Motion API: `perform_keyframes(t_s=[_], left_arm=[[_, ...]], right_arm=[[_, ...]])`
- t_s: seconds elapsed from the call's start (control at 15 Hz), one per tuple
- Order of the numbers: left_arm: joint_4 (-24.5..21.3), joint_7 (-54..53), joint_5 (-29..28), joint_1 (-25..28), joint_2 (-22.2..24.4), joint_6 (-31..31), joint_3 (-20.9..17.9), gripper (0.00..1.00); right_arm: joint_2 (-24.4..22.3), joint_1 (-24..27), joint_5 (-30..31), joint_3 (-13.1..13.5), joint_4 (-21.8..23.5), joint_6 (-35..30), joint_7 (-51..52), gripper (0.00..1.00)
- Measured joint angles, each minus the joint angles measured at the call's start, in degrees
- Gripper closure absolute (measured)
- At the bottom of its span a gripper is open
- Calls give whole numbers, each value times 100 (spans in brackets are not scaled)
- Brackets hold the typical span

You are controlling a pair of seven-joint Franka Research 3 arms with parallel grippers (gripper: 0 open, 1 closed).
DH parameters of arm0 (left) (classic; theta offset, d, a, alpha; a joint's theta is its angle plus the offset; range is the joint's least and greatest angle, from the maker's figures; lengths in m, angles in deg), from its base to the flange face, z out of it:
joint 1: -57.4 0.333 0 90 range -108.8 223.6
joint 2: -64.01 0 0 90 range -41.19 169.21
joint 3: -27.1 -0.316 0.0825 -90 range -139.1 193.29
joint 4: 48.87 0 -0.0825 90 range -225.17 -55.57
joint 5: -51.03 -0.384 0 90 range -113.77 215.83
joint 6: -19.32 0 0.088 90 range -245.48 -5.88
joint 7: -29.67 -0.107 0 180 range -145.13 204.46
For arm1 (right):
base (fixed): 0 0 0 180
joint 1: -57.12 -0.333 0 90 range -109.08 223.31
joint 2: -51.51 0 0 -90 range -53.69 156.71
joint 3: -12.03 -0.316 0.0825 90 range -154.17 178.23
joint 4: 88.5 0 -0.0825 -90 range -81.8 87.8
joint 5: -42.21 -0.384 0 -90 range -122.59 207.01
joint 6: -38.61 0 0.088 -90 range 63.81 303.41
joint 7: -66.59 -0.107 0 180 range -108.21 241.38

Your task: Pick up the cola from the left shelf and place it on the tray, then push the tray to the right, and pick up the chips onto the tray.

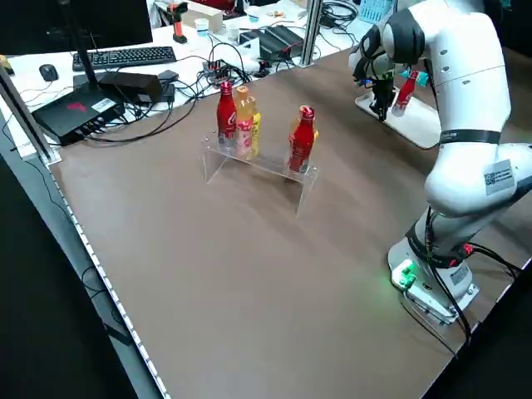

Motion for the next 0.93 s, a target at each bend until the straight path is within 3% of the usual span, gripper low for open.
perform_keyframes(t_s=[0.33, 0.4, 0.53, 0.6, 0.93], left_arm=[[108, 3, 1, 157, 8, 0, -1, 41], [153, -2, -3, 265, 53, -1, -3, 24], [170, -49, -134, 511, 203, 55, -7, 6], [173, -72, -269, 654, 302, 112, -6, 0], [173, -231, -1284, 1377, 719, 634, 13, 0]], right_arm=[[317, -34, -1, -10, 42, -45, 0, 96], [446, -62, -1, -11, 44, -38, 0, 96], [545, -71, -2, -10, 44, -30, 0, 96], [584, -72, -2, -10, 45, -28, 0, 96], [692, -96, -2, -11, 44, -26, 2, 94]])
